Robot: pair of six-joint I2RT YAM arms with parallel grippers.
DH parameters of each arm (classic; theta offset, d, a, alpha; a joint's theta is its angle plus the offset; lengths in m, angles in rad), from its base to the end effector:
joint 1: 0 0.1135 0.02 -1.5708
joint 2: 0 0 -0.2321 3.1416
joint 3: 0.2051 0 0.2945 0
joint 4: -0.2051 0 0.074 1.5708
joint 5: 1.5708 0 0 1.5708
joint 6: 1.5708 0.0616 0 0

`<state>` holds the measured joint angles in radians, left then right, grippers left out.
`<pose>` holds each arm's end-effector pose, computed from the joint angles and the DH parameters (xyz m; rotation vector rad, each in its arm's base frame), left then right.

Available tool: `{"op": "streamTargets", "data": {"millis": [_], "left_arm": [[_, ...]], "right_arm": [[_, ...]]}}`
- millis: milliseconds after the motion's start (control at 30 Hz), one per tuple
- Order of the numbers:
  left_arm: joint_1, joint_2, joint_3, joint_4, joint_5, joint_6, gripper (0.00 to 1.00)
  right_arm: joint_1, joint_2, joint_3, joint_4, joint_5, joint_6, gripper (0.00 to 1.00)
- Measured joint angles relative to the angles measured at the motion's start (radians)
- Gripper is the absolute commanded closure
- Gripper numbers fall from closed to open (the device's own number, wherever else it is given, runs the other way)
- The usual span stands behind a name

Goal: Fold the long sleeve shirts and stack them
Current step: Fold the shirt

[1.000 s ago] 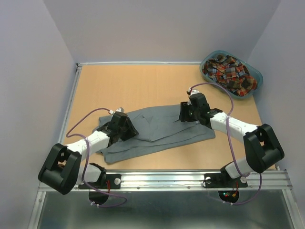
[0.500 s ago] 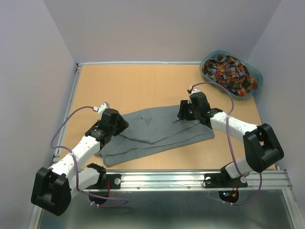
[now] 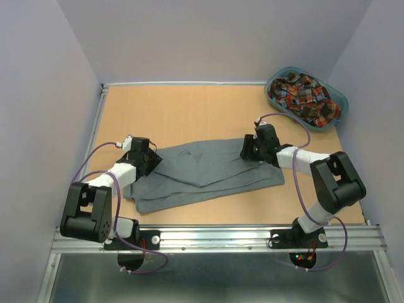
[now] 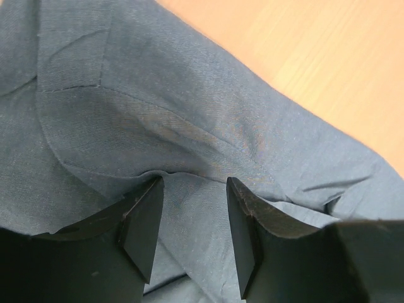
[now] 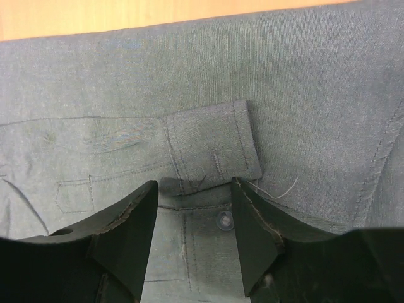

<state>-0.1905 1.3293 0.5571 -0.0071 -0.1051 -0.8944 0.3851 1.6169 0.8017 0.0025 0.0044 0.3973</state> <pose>0.3047 -0.0522 0.0856 -0.8700 2.2174 -0.4063 0.3386 0.1370 0.0782 0.0169 2.4147 0.3618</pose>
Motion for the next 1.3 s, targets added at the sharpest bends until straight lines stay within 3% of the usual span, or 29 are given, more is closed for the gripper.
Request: {"op": "streamTargets", "data": {"millis": [233, 400, 600, 900, 1100, 1167, 1300], "left_arm": [[0.023, 0.088, 0.076, 0.008, 0.019, -0.001, 0.44], [0.036, 0.227, 0.218, -0.016, 0.015, 0.035, 0.44], [0.051, 0.447, 0.480, -0.060, 0.030, 0.113, 0.44], [0.064, 0.822, 1.023, -0.177, 0.028, 0.222, 0.43], [0.056, 0.980, 1.265, -0.193, 0.051, 0.315, 0.31], [0.054, 0.980, 1.268, -0.176, 0.063, 0.338, 0.22], [0.053, 0.919, 1.189, -0.140, 0.062, 0.373, 0.13]], "right_arm": [[-0.004, -0.055, -0.048, -0.005, 0.025, -0.002, 0.44], [-0.004, -0.060, -0.046, -0.049, 0.025, -0.014, 0.44], [0.028, -0.066, -0.045, -0.081, -0.016, -0.009, 0.44], [0.309, -0.099, -0.054, -0.159, -0.051, 0.054, 0.44], [0.504, -0.048, 0.011, -0.194, -0.072, 0.086, 0.44], [0.536, -0.025, 0.040, -0.213, -0.085, 0.085, 0.44], [0.540, -0.036, 0.048, -0.267, -0.070, 0.077, 0.41]]}}
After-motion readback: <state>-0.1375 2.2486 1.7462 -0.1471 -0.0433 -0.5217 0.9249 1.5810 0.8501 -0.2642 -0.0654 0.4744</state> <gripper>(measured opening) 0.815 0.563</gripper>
